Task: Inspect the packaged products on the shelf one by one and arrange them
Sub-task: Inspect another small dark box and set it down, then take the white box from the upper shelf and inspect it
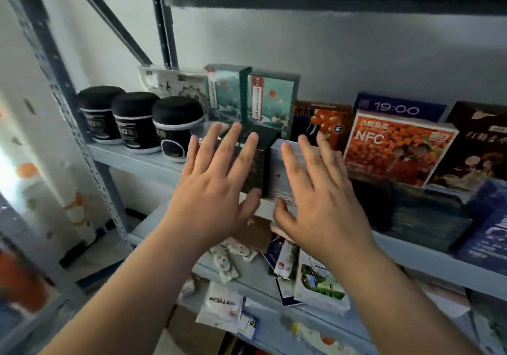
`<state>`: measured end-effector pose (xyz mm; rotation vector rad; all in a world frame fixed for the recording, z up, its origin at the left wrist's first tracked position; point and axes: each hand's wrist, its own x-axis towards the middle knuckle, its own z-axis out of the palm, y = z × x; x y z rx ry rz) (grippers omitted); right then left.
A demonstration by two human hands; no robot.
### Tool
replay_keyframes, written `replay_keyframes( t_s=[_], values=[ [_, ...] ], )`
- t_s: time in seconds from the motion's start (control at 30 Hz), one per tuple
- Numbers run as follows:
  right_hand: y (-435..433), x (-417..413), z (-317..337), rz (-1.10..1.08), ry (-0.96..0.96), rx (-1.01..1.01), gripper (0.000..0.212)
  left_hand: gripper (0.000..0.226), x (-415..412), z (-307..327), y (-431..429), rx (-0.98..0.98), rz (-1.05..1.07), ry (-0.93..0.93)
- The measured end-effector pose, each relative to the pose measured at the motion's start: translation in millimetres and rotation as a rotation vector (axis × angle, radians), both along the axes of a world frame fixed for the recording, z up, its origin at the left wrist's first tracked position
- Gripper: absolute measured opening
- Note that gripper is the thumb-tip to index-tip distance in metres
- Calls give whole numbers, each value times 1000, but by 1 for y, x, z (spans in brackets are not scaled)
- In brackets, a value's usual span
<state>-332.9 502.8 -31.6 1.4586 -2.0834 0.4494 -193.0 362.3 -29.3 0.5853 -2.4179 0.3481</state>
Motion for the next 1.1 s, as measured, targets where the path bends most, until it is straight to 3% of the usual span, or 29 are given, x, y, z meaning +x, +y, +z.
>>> replay_keyframes(
  t_s=[0.53,0.7,0.93,1.1],
  values=[
    [-194,119,66,183,-2,221,77,79,145,17,-174,111,152,-2],
    [-250,102,108,201,-35,284,71,80,149,14,-199,146,169,3],
    [-357,33,153,32,-21,438,49,78,123,16,-218,118,197,-33],
    [-418,0,162,-39,-6,565,53,77,96,22,-223,56,202,-78]
  ],
)
